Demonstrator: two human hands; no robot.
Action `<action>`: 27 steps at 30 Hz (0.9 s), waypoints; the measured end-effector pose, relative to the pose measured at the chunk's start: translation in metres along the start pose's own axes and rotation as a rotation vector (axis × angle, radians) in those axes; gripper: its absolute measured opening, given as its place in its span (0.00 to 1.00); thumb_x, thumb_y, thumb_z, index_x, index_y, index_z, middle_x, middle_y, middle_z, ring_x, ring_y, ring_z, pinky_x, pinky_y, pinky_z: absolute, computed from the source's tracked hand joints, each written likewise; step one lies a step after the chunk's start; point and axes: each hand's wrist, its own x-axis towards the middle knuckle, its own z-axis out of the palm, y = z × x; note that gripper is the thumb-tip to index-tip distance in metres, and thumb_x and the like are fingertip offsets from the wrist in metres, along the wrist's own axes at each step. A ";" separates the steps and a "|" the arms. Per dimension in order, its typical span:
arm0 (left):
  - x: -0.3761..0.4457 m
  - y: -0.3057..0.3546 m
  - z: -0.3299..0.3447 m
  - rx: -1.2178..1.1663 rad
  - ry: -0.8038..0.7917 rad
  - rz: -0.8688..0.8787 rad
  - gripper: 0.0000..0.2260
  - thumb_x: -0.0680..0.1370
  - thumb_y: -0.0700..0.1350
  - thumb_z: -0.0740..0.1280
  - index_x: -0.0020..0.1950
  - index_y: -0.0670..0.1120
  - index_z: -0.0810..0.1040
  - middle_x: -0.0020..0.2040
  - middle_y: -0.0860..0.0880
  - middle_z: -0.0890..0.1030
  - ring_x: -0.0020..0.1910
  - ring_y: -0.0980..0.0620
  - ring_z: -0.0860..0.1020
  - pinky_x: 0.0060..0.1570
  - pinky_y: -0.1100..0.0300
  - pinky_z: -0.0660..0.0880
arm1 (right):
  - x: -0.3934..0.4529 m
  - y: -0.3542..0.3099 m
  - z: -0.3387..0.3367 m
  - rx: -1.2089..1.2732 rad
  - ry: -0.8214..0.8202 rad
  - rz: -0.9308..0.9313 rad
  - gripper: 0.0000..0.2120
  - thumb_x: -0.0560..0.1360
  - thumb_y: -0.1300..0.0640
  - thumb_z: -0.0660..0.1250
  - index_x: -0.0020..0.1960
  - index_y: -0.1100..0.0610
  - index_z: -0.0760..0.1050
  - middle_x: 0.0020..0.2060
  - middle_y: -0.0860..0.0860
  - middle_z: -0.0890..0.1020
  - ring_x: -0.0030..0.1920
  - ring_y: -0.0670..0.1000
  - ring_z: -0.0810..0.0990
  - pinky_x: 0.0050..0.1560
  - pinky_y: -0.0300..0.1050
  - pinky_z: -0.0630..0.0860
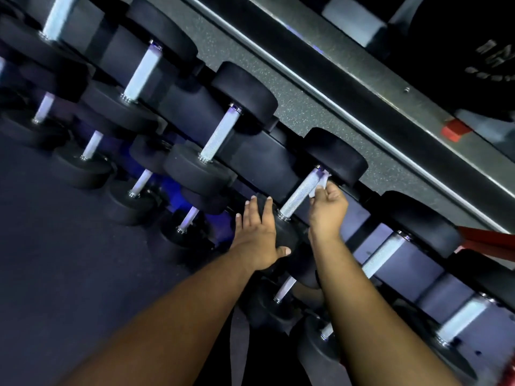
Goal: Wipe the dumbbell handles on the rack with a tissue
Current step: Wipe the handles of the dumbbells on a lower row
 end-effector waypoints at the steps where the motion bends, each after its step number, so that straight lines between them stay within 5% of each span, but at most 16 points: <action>1: 0.001 0.000 -0.001 0.006 -0.007 -0.001 0.57 0.74 0.64 0.72 0.80 0.47 0.30 0.79 0.37 0.31 0.80 0.39 0.35 0.78 0.41 0.39 | -0.005 0.005 0.000 -0.102 0.005 -0.027 0.16 0.78 0.57 0.62 0.62 0.59 0.80 0.51 0.49 0.85 0.52 0.47 0.83 0.59 0.51 0.78; 5: 0.002 -0.001 -0.005 0.035 -0.046 0.000 0.57 0.74 0.64 0.71 0.80 0.45 0.30 0.79 0.35 0.30 0.80 0.38 0.34 0.78 0.42 0.39 | -0.050 0.015 -0.015 -0.482 -0.078 -0.162 0.17 0.80 0.62 0.63 0.68 0.56 0.77 0.60 0.53 0.83 0.52 0.40 0.81 0.56 0.37 0.74; 7: 0.001 0.000 -0.005 0.034 -0.062 0.003 0.57 0.75 0.64 0.71 0.79 0.45 0.29 0.78 0.35 0.29 0.80 0.38 0.34 0.78 0.43 0.38 | -0.056 0.009 -0.021 -0.616 -0.087 -0.359 0.20 0.79 0.66 0.63 0.69 0.56 0.76 0.59 0.58 0.83 0.55 0.52 0.82 0.56 0.43 0.76; 10: 0.002 0.001 -0.005 0.032 -0.068 -0.006 0.56 0.75 0.63 0.71 0.79 0.46 0.28 0.78 0.36 0.28 0.79 0.39 0.32 0.77 0.43 0.37 | -0.023 0.000 -0.023 -0.889 -0.220 -0.615 0.26 0.76 0.72 0.61 0.73 0.58 0.71 0.72 0.57 0.72 0.71 0.51 0.71 0.68 0.42 0.67; 12: 0.002 0.001 -0.005 0.023 -0.078 -0.006 0.56 0.75 0.63 0.71 0.79 0.46 0.28 0.78 0.36 0.28 0.79 0.39 0.32 0.77 0.43 0.37 | -0.012 0.002 -0.020 -1.207 -0.358 -0.774 0.28 0.74 0.73 0.60 0.73 0.60 0.71 0.73 0.58 0.70 0.75 0.56 0.66 0.73 0.52 0.63; 16: 0.003 0.000 -0.004 0.022 -0.080 0.000 0.56 0.75 0.63 0.71 0.79 0.46 0.28 0.78 0.36 0.28 0.79 0.39 0.31 0.77 0.43 0.37 | -0.008 0.014 -0.034 -1.547 -0.588 -1.188 0.23 0.75 0.59 0.56 0.66 0.56 0.78 0.66 0.53 0.79 0.69 0.55 0.75 0.73 0.64 0.61; 22: 0.004 0.000 -0.005 0.029 -0.087 -0.002 0.57 0.75 0.63 0.70 0.78 0.46 0.26 0.77 0.36 0.28 0.79 0.39 0.31 0.76 0.44 0.36 | 0.000 -0.015 -0.033 -2.006 -0.439 -1.051 0.32 0.80 0.52 0.60 0.80 0.58 0.54 0.78 0.55 0.61 0.78 0.56 0.58 0.73 0.68 0.56; 27: 0.001 0.001 -0.003 0.005 -0.065 0.004 0.56 0.75 0.62 0.72 0.79 0.46 0.28 0.78 0.35 0.29 0.79 0.38 0.31 0.77 0.43 0.37 | -0.005 -0.004 -0.042 -1.898 -0.671 -1.368 0.22 0.80 0.59 0.54 0.72 0.57 0.72 0.69 0.55 0.75 0.68 0.58 0.72 0.73 0.67 0.60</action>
